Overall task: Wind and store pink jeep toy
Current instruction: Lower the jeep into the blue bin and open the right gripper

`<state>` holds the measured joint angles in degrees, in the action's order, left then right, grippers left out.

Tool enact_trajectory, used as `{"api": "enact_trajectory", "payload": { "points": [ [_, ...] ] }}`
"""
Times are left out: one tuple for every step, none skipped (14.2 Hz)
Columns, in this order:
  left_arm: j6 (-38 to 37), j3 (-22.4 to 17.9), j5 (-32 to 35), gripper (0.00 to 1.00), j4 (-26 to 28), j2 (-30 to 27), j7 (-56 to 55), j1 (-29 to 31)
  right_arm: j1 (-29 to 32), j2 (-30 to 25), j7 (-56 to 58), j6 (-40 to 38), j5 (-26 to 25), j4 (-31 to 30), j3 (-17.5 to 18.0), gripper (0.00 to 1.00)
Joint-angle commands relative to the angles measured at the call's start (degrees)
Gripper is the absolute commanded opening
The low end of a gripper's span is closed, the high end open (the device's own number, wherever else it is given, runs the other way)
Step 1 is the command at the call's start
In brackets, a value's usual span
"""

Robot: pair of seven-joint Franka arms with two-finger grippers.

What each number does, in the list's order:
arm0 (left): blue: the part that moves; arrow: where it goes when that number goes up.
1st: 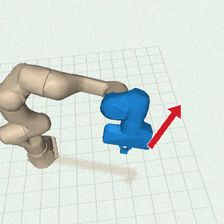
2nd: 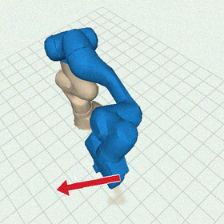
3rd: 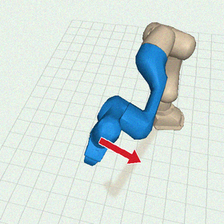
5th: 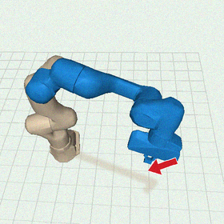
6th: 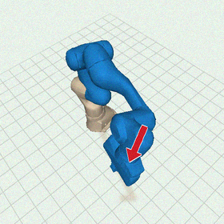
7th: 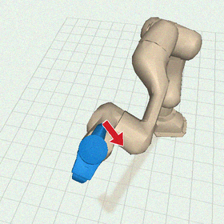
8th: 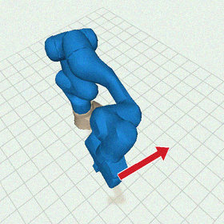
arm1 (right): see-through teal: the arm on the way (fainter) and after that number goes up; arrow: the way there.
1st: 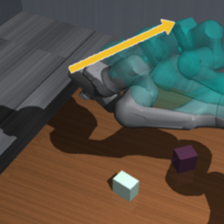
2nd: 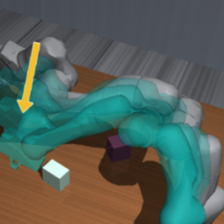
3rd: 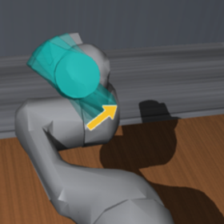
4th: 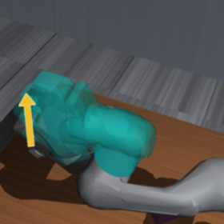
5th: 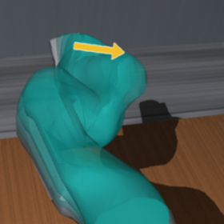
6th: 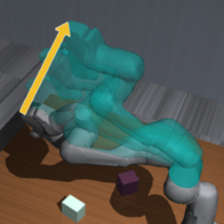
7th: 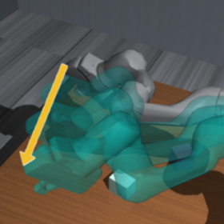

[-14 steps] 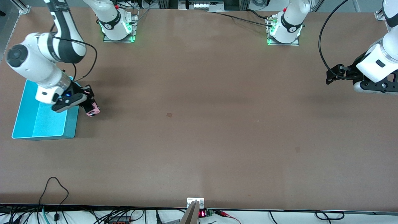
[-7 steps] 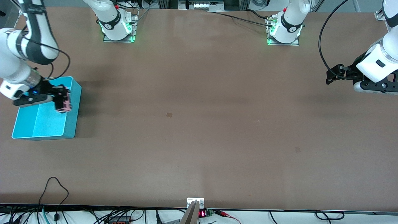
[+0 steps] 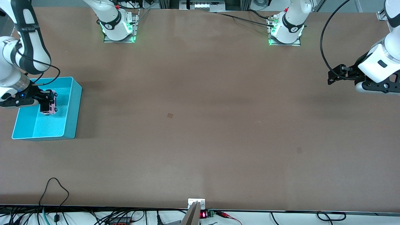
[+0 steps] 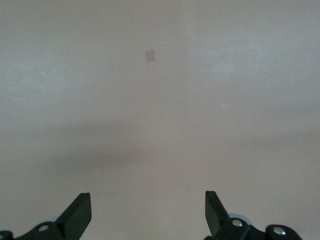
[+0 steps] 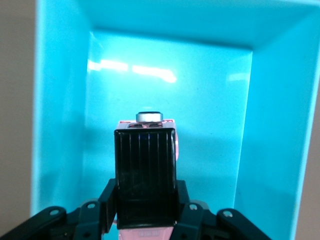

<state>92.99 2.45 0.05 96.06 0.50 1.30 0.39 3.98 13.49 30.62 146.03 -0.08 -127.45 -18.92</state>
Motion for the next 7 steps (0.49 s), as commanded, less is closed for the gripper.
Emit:
{"api": "enact_trajectory", "payload": {
  "points": [
    [-0.9,-0.2,-0.8,1.0,-0.1,-0.7,-0.1,-0.1,-0.5,2.7,0.5,2.1,0.9,0.6,-0.8,0.0],
    [-0.9,-0.2,-0.8,1.0,-0.1,-0.7,-0.1,-0.1,-0.5,3.6,0.5,2.4,1.6,0.6,-0.8,0.0],
    [-0.9,-0.2,-0.8,1.0,-0.1,-0.7,-0.1,-0.1,-0.4,4.3,0.6,2.4,2.0,0.6,-0.8,0.0],
    [-0.9,-0.2,-0.8,1.0,-0.1,-0.7,-0.1,-0.1,-0.2,5.4,0.6,2.9,2.0,0.6,-0.8,0.0],
    [-0.9,-0.2,-0.8,1.0,-0.1,-0.7,-0.1,-0.1,0.2,6.1,0.6,3.4,2.1,0.5,-0.8,0.0],
    [-0.9,-0.2,-0.8,1.0,-0.1,-0.7,-0.1,-0.1,0.3,6.4,0.6,3.4,2.0,0.5,-0.8,0.04],
    [-0.9,-0.2,-0.8,1.0,-0.1,-0.7,-0.1,-0.1,0.3,6.8,0.6,3.4,2.0,0.4,-0.8,0.09]
  ]
}}
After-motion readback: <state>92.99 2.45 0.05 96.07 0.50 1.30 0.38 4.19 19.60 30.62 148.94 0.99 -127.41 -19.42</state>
